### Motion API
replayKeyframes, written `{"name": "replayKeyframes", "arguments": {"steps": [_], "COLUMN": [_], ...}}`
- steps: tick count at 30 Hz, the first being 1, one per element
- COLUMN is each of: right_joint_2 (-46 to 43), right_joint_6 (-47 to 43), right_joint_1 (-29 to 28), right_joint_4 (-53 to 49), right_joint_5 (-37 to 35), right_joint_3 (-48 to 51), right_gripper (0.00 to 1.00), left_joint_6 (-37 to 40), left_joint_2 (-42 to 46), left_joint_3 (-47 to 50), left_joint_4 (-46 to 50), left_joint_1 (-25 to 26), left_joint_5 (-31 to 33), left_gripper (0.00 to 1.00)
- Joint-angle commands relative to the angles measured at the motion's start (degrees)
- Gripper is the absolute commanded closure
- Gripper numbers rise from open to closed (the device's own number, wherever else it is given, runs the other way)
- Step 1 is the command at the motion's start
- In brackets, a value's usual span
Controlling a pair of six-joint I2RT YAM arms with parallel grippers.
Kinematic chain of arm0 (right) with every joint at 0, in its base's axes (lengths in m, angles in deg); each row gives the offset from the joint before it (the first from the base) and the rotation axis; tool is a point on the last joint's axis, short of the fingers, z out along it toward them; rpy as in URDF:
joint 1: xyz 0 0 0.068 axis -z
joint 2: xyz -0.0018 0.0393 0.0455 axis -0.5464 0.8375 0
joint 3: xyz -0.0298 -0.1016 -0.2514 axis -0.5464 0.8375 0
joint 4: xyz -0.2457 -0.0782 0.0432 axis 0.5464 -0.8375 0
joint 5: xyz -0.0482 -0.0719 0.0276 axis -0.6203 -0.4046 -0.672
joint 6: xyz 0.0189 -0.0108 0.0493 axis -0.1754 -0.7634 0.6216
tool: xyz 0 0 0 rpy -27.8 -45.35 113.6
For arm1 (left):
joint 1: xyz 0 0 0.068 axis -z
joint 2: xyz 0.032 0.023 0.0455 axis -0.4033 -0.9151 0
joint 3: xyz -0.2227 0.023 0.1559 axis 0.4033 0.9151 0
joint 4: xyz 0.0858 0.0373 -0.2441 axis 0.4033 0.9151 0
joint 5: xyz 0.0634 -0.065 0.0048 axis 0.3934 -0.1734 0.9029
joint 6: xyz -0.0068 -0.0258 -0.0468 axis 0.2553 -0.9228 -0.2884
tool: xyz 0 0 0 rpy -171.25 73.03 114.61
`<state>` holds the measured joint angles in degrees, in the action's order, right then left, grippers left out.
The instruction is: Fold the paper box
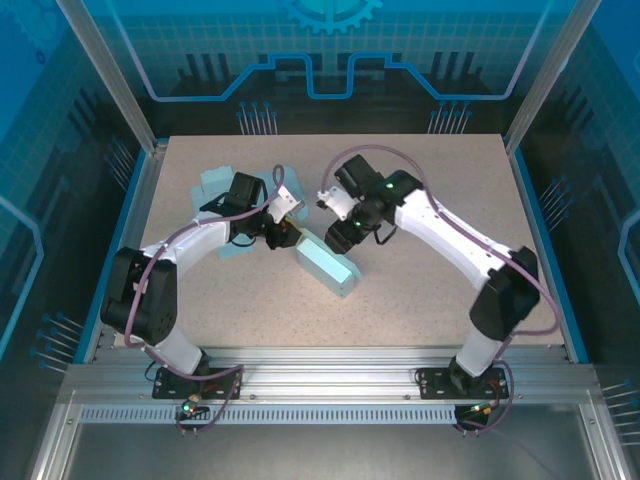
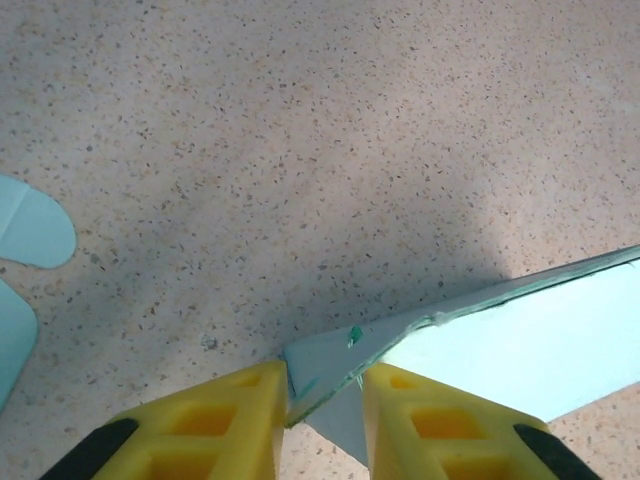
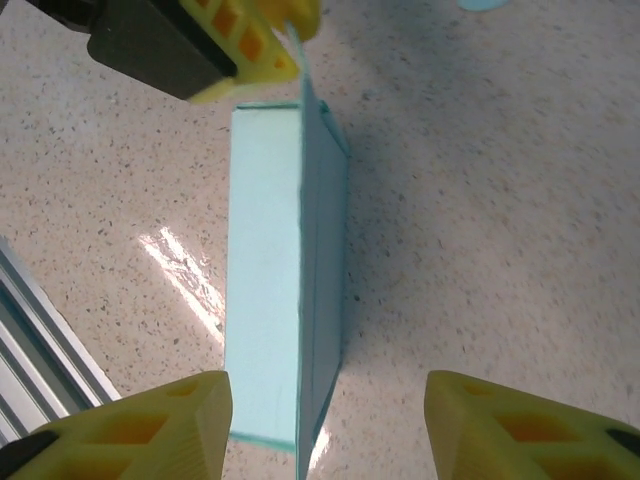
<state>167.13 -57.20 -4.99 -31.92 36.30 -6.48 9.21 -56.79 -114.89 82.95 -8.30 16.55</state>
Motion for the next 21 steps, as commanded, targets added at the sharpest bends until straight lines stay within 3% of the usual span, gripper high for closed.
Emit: {"name": "replayKeyframes", "arguments": {"steps": [1,7,13,21], "right_joint_2": [-6.2,-14.1,-19.0,-21.5], "right_joint_6": [7.4,16.2,18.8,19.1], "right_joint_1": [2.0,2.8,2.8,3.8], "right_joint_4": [4.5,11.3,17.4,19.2], "right_joint_5": [-3.9,-6.1,-5.0,-11.6], "right_joint_3": [6.4,19.9,28.7,30.8], "right_gripper": [0.45,0.44,0.42,0.35], "left_joint_6": [1.3,0.3,0.2,-0.9], "left_joint_2": [-0.2,0.7,1.6,2.0], "left_joint_3": [-1.7,-1.0,0.0,0.9], "left_joint_4": [1.8,0.7,0.3,-2.2], "left_joint_1": [-0.4,-0.2,0.3,0.4], "left_joint_5": [-3.0,-3.4,-3.3,-2.9], "left_gripper": [0.78,0.86,0.87,1.00]}}
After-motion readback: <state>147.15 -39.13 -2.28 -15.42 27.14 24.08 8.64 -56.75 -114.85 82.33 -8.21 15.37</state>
